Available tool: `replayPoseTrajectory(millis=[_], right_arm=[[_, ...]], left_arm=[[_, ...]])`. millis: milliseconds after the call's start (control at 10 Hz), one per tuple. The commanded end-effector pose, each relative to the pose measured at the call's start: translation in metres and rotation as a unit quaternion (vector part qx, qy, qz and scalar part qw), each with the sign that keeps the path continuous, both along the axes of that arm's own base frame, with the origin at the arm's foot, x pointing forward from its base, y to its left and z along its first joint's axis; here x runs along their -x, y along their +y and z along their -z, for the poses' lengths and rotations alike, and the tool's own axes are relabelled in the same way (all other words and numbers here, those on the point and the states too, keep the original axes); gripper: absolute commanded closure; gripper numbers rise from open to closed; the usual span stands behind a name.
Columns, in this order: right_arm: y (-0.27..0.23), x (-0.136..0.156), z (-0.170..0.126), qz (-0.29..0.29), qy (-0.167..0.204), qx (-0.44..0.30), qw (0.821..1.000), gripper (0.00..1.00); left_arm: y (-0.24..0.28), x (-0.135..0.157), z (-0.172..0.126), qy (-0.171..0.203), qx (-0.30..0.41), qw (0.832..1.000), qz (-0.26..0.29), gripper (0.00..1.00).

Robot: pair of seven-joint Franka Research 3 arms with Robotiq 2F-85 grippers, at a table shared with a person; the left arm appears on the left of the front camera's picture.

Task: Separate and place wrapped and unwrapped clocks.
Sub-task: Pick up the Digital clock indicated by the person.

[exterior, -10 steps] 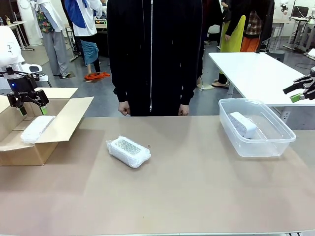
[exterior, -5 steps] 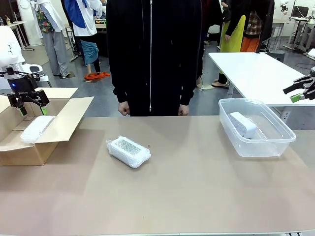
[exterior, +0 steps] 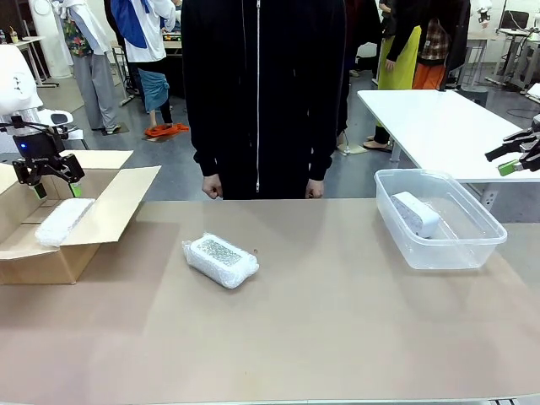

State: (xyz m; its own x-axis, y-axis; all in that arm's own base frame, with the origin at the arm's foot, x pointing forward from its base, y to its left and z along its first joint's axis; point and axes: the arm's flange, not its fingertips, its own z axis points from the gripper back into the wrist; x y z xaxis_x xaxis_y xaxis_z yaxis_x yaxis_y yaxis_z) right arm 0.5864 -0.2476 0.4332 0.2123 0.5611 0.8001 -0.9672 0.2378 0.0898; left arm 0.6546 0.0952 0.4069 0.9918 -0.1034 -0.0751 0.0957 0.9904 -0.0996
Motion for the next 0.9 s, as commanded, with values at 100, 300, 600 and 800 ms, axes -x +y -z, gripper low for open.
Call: replayPoseTrajectory(millis=[100,300,600,800], right_arm=[[0.0014,-0.0001,0.0000,0.001,-0.001,0.000,1.000,0.00],[0.0014,-0.0001,0.0000,0.001,-0.001,0.000,1.000,0.00],[0.0014,-0.0001,0.0000,0.001,-0.001,0.000,1.000,0.00],[0.0014,-0.0001,0.0000,0.001,-0.001,0.000,1.000,0.00]], left_arm=[[0.0015,0.0004,0.0008,0.001,0.000,1.000,-0.003,0.00],[0.0015,0.0004,0.0008,0.001,0.000,1.000,-0.003,0.00],[0.0015,0.0004,0.0008,0.001,0.000,1.000,-0.003,0.00],[0.0015,0.0004,0.0008,0.001,0.000,1.000,-0.003,0.00]])
